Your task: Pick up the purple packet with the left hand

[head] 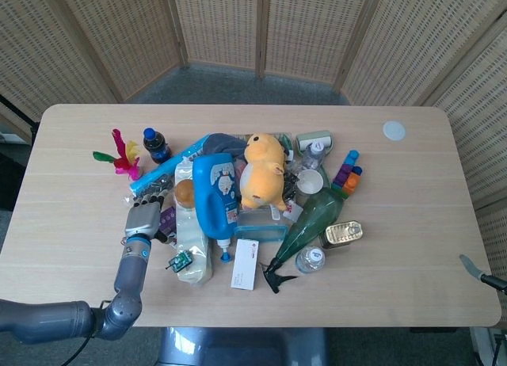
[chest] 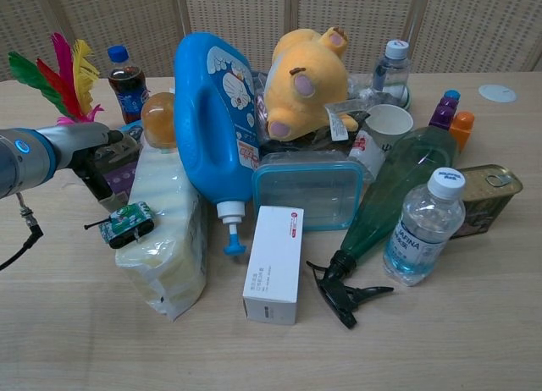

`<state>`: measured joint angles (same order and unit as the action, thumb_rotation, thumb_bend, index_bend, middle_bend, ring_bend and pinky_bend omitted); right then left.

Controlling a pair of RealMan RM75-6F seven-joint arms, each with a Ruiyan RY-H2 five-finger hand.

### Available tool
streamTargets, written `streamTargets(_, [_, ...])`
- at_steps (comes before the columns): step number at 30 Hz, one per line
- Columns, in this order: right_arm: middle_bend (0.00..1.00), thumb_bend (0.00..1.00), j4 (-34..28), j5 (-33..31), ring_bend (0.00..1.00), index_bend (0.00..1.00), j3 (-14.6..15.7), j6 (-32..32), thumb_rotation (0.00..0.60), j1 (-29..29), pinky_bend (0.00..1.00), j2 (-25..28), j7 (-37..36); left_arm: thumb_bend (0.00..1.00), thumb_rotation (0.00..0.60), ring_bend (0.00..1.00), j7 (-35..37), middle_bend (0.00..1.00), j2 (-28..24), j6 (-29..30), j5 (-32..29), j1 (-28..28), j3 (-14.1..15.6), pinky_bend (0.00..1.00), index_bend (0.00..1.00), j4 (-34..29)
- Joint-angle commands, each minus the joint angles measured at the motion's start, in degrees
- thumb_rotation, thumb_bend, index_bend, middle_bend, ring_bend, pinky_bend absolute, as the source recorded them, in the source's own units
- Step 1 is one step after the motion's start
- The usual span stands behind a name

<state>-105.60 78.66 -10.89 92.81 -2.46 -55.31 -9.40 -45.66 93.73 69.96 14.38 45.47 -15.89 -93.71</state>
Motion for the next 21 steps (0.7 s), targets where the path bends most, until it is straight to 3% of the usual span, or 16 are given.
streamTargets(1, [0.00, 0.00, 0.0, 0.0, 0.00, 0.00, 0.0, 0.0, 0.493, 0.0, 0.00, 0.1, -0.4, 0.05, 0.600, 0.00, -0.2, 0.00, 0.5, 0.2, -0.7, 0.2, -0.1, 0.00, 0.07, 0.7])
streamTargets(13, [0.00, 0.00, 0.1, -0.4, 0.00, 0.00, 0.0, -0.5, 0.493, 0.0, 0.00, 0.3, -1.3, 0.08, 0.600, 0.00, 0.4, 0.02, 4.5, 1.9, 1.2, 0.8, 0.0, 0.00, 0.23, 5.9])
streamTargets(21, [0.00, 0.00, 0.2, -0.5, 0.00, 0.00, 0.0, -0.8, 0.491, 0.0, 0.00, 0.6, -2.4, 0.12, 0.600, 0.00, 0.1, 0.19, 7.7, 4.4, 3.7, 0.9, -0.1, 0.00, 0.36, 9.1])
